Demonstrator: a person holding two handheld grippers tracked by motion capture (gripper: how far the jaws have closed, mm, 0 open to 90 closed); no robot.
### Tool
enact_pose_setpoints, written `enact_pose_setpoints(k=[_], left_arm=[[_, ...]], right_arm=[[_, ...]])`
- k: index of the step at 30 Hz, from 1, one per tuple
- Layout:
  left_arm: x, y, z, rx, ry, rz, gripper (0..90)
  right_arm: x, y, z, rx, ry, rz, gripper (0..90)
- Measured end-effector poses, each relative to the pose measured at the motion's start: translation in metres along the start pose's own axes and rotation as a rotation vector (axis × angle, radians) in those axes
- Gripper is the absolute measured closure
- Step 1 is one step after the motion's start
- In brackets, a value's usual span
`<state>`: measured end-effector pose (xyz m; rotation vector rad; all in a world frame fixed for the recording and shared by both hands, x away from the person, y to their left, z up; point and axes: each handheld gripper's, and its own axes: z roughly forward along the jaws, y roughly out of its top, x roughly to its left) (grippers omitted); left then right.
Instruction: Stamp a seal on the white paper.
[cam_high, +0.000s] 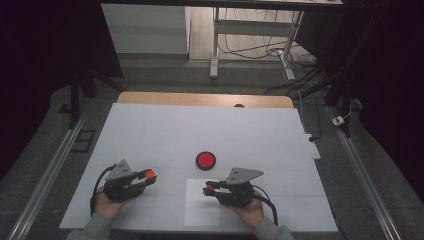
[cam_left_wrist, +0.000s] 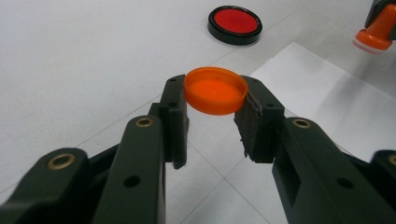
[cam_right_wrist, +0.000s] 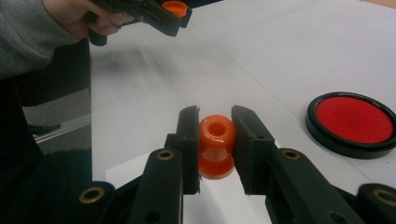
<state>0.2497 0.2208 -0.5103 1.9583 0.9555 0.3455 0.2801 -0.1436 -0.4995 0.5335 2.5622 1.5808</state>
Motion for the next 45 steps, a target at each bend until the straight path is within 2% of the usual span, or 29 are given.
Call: enact_pose_setpoints(k=[14,27,40,45], left_arm=[[0.000,0.000,0.000,0.003,0.001,0.002,64.9],[0.000,-0.001,0.001,0.005,0.000,0.001,64.8],[0.000,-0.001,0.001,0.005,0.001,0.000,64.8],[0.000,-0.001,0.001,0.007,0.001,0.001,64.8]], right_arm=[[0.002,-0.007,0.013,0.051,0.010,-0.019,72.0],[0.000,-0.011,0.021,0.069,0.003,-0.015,72.0],[-0.001,-0.016,0.029,0.109,-0.009,-0.031,72.0],[-0.001,-0.016,0.030,0.103,-0.014,-0.037,72.0]])
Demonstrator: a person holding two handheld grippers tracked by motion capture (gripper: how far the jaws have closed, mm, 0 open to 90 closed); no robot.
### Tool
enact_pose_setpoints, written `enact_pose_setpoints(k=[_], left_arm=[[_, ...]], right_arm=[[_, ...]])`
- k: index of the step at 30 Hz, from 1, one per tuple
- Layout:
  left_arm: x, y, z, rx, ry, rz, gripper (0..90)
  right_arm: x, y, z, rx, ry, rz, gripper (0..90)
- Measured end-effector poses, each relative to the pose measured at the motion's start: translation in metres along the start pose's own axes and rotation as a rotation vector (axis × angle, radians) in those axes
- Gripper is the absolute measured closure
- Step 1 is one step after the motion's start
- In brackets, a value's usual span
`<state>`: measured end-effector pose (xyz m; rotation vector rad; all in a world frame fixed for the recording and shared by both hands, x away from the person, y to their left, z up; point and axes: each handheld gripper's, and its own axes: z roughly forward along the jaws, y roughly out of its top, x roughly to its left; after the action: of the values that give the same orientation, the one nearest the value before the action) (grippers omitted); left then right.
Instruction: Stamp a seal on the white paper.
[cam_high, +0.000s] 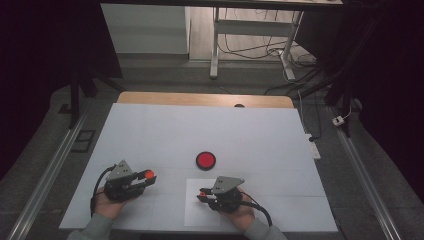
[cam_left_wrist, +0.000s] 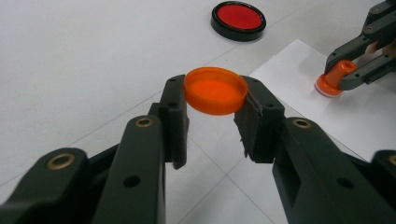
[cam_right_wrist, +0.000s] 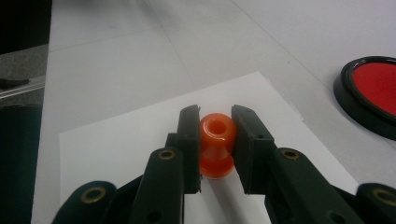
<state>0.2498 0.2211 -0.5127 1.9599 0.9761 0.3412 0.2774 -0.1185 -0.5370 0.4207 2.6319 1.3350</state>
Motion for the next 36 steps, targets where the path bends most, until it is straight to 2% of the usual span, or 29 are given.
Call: enact_pose_setpoints(k=[19,30,31,32,34,36], left_arm=[[0.001,0.000,-0.001,-0.006,0.001,-0.003,64.8],[0.003,0.000,-0.001,-0.003,0.004,-0.003,64.8],[0.003,0.000,-0.001,-0.004,0.003,-0.003,64.8],[0.003,0.000,-0.002,-0.004,0.002,-0.003,64.8],[0.003,0.000,-0.001,-0.003,0.001,-0.002,64.8],[0.003,0.000,0.000,0.001,0.000,-0.001,64.8]], right_arm=[[0.000,0.000,0.000,-0.001,-0.001,-0.002,72.7],[-0.003,0.001,-0.002,0.000,0.010,0.028,72.0],[-0.004,0.001,-0.004,-0.014,0.001,0.032,72.1],[-0.006,0.001,-0.009,-0.053,-0.002,0.039,72.1],[-0.012,0.003,-0.021,-0.132,0.002,0.087,72.2],[-0.017,0.004,-0.029,-0.167,0.005,0.125,72.2]])
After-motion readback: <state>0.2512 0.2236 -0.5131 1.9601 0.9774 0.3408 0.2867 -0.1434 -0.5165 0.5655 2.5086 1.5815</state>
